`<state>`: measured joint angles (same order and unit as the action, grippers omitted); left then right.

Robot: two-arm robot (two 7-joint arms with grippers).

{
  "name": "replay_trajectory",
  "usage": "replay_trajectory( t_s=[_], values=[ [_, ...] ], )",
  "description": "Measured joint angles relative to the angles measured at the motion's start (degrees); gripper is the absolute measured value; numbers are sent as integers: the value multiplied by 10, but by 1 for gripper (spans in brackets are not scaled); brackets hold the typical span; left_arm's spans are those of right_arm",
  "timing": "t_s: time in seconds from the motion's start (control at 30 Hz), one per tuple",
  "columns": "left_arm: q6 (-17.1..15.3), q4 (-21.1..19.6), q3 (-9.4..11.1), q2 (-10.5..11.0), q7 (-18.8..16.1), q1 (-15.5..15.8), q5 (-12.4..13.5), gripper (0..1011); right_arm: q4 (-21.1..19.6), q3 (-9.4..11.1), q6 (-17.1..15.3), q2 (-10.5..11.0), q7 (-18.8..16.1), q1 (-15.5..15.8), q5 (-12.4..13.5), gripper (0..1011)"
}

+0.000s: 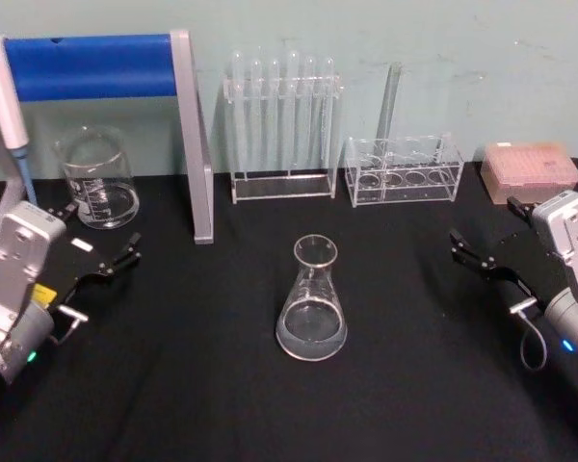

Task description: Grasp the erlenmeyer flask with one hand, shake it three times, then place it back.

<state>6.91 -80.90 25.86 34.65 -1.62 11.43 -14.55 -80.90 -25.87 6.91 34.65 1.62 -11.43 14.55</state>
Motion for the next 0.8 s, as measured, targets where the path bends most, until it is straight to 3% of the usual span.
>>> replay_trajectory(
  t_s=[0.23, 0.43, 0.57, 0.8],
  values=[
    [0, 0, 0, 0, 0, 0, 0, 1001, 0, 0, 0, 0, 0, 0, 0, 1000],
    [0, 0, 0, 0, 0, 0, 0, 1001, -10, 15, 10, 5, -19, 10, 7, 1000],
    [0, 0, 0, 0, 0, 0, 0, 1001, -26, 27, 18, 14, -51, 23, 32, 1000],
    [0, 0, 0, 0, 0, 0, 0, 1001, -68, 44, 45, 34, -143, 54, 95, 1000]
  ],
)
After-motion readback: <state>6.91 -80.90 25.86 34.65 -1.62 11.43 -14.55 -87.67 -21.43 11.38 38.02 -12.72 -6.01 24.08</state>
